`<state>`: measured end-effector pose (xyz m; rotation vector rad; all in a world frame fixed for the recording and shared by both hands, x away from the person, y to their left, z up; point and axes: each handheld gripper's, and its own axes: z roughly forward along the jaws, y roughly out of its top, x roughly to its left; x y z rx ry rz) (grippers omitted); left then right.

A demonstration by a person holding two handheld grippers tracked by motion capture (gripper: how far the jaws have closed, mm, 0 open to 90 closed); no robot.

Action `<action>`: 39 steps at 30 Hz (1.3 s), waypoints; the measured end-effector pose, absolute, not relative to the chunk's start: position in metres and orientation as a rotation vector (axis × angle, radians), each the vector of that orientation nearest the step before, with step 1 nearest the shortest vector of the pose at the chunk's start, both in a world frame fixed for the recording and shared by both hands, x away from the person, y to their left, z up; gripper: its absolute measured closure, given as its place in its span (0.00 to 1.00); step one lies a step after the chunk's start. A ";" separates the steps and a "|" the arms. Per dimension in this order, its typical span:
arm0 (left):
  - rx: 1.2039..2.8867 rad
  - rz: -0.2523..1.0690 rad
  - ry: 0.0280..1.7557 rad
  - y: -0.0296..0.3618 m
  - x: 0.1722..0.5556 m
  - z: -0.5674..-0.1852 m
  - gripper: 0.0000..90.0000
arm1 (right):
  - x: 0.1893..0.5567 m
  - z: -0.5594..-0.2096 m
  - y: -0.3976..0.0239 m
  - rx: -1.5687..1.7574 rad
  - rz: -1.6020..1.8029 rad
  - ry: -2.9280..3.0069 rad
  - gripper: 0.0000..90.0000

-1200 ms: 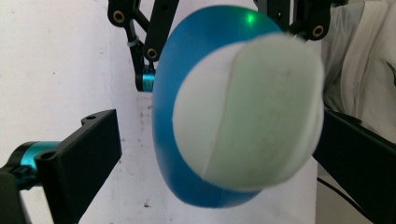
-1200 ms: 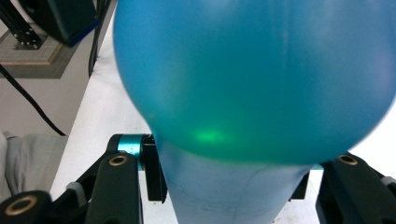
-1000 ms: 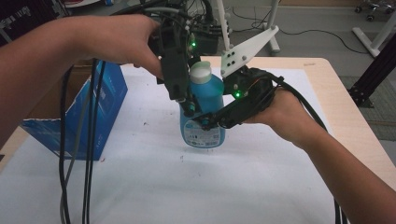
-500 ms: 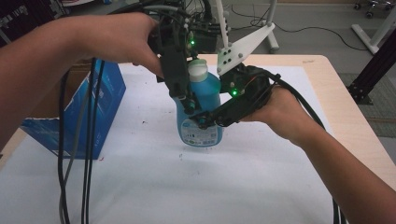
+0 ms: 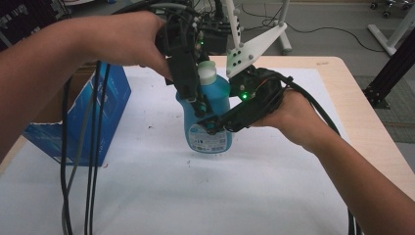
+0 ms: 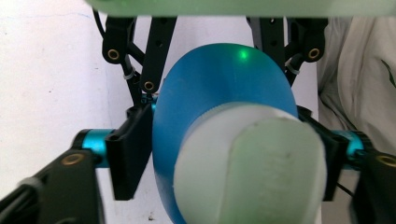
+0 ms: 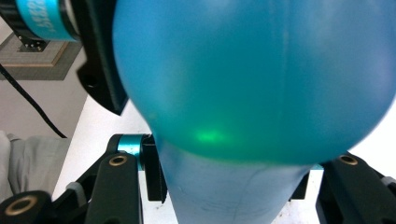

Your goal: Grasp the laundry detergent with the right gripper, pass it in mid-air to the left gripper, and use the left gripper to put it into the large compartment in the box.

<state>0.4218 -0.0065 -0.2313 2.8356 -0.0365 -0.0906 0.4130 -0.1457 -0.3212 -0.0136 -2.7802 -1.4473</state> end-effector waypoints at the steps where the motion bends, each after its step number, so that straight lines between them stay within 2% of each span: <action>1: 2.837 -0.091 -0.038 -0.006 0.422 -0.231 0.35 | 0.413 -0.321 -0.145 -0.014 -1.446 -2.781 0.51; 6: 2.838 -0.085 -0.038 -0.005 0.423 -0.231 0.35 | 0.413 -0.322 -0.145 -0.013 -1.451 -2.777 0.51; 12: 2.833 -0.090 -0.061 -0.005 0.421 -0.231 0.42 | 0.413 -0.322 -0.144 -0.014 -1.446 -2.777 0.51; 24: 2.849 -0.096 -0.036 -0.008 0.418 -0.223 0.42 | 0.411 -0.317 -0.146 0.008 -1.450 -2.766 0.49; 26: 2.864 -0.085 0.005 -0.008 0.417 -0.217 0.42 | 0.412 -0.314 -0.147 0.003 -1.452 -2.767 0.40; 28: 2.867 -0.082 0.019 -0.006 0.417 -0.211 0.42 | 0.413 -0.311 -0.150 -0.020 -1.437 -2.774 0.25; 31: 2.873 -0.071 0.044 0.000 0.416 -0.201 0.42 | 0.414 -0.308 -0.156 -0.050 -1.411 -2.779 0.24; 33: 2.873 -0.053 0.070 0.005 0.416 -0.196 0.42 | 0.414 -0.305 -0.161 -0.083 -1.406 -2.801 0.12; 39: 2.882 -0.012 0.193 0.026 0.421 -0.178 0.42 | 0.413 -0.296 -0.176 -0.203 -1.290 -2.973 0.12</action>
